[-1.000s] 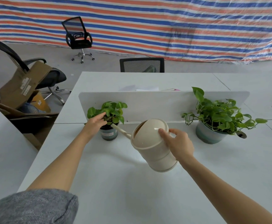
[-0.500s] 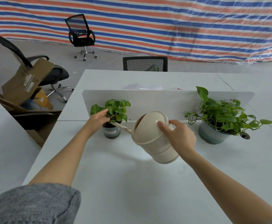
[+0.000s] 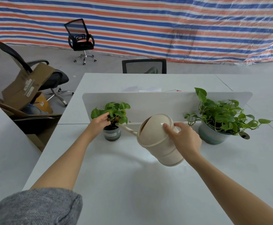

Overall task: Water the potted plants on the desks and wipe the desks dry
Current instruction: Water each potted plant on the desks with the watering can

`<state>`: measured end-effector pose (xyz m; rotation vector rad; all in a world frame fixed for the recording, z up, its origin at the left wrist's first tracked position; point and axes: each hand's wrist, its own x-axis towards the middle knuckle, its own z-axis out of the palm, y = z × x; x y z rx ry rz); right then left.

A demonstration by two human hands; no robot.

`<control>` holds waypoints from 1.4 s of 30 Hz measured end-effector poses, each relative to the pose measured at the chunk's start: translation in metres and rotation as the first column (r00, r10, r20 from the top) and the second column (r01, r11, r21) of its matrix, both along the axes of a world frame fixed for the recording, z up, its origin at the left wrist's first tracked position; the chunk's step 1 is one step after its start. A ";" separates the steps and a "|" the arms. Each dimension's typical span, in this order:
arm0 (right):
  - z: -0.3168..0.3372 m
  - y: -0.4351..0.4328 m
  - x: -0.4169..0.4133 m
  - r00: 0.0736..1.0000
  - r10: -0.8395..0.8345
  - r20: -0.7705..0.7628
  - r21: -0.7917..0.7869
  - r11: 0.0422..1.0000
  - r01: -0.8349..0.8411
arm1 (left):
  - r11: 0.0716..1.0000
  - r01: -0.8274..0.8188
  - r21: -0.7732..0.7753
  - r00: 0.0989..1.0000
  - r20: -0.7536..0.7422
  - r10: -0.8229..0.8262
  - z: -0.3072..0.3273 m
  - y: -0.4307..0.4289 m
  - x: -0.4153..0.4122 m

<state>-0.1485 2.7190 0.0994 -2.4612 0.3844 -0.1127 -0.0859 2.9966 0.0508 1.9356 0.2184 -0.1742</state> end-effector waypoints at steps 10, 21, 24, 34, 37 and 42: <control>-0.006 0.003 -0.007 0.999 0.046 0.012 0.013 0.999 -0.046 | 1.000 0.018 0.007 0.999 -0.033 -0.018 -0.001 0.001 -0.006; -0.027 -0.041 -0.008 0.989 -0.139 0.039 0.204 0.970 0.128 | 1.000 0.003 0.020 0.999 -0.043 -0.002 -0.014 -0.006 -0.014; -0.049 -0.061 -0.009 0.980 -0.194 0.035 0.356 0.919 0.169 | 1.000 0.018 0.020 0.995 -0.096 -0.016 -0.025 -0.010 -0.023; -0.111 -0.090 -0.033 0.921 -0.389 -0.012 0.598 0.735 0.318 | 0.991 -0.065 0.120 0.958 -0.269 0.096 -0.072 -0.009 -0.050; -0.117 -0.094 -0.041 0.925 -0.380 -0.006 0.657 0.696 0.290 | 0.988 -0.082 0.131 0.947 -0.299 0.118 -0.078 -0.010 -0.054; -0.126 -0.099 -0.049 0.930 -0.367 -0.026 0.685 0.671 0.284 | 0.986 -0.099 0.134 0.937 -0.322 0.137 -0.084 -0.017 -0.058</control>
